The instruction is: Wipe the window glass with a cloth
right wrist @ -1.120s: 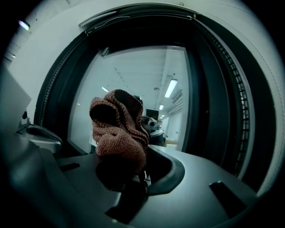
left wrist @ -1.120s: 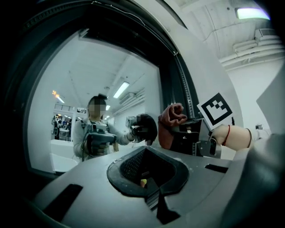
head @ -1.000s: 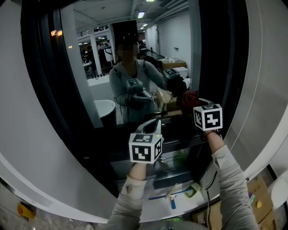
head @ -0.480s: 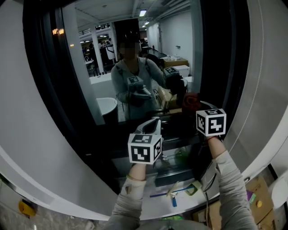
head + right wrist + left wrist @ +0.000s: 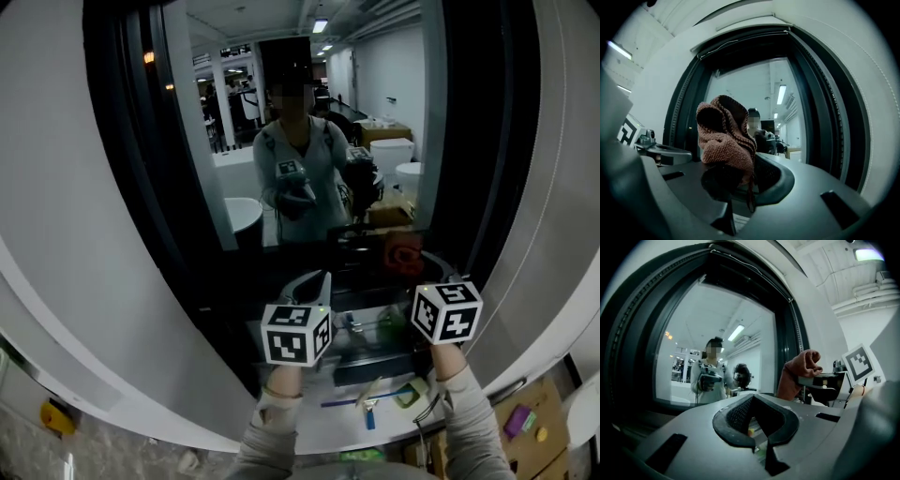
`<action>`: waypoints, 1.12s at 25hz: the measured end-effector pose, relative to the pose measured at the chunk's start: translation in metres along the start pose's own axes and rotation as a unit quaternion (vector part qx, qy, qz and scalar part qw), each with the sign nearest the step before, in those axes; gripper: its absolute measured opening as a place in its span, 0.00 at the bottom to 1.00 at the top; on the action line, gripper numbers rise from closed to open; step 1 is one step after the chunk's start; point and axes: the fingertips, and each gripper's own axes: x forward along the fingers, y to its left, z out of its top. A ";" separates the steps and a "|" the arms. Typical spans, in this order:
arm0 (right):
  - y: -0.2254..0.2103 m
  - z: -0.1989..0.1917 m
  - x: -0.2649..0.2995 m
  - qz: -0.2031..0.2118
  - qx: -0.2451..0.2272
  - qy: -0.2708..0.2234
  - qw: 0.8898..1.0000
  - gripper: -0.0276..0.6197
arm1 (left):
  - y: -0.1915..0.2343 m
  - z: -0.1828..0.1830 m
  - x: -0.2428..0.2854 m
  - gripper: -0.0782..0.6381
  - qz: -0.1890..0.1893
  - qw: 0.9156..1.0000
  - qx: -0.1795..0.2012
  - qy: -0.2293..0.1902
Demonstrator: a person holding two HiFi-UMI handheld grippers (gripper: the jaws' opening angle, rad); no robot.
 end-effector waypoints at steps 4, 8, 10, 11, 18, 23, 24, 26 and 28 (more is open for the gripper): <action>0.029 -0.023 -0.017 0.016 0.013 0.002 1.000 0.11 | 0.011 -0.021 -0.025 0.11 0.013 1.000 -0.013 0.009; 0.053 -0.046 -0.031 0.029 0.025 0.012 0.999 0.11 | 0.021 -0.039 -0.049 0.11 0.032 0.999 -0.019 0.011; 0.064 -0.060 -0.039 0.035 0.030 0.020 0.999 0.11 | 0.023 -0.048 -0.060 0.11 0.036 0.999 -0.024 0.016; 0.069 -0.067 -0.044 0.040 0.033 0.024 0.998 0.11 | 0.023 -0.053 -0.066 0.11 0.037 0.999 -0.026 0.018; 0.109 -0.109 -0.067 0.085 0.043 0.042 0.995 0.11 | 0.010 -0.092 -0.096 0.11 0.035 0.999 -0.013 0.036; 0.122 -0.116 -0.078 0.100 0.047 0.038 0.993 0.11 | 0.002 -0.122 -0.106 0.11 0.036 0.997 -0.011 0.064; 0.124 -0.117 -0.080 0.100 0.043 0.039 0.993 0.11 | 0.001 -0.126 -0.107 0.11 0.036 0.997 -0.015 0.066; 0.126 -0.118 -0.082 0.101 0.036 0.041 0.993 0.11 | -0.001 -0.131 -0.109 0.11 0.037 0.997 -0.019 0.068; 0.128 -0.120 -0.085 0.103 0.036 0.043 0.993 0.11 | -0.002 -0.133 -0.110 0.11 0.036 0.997 -0.021 0.068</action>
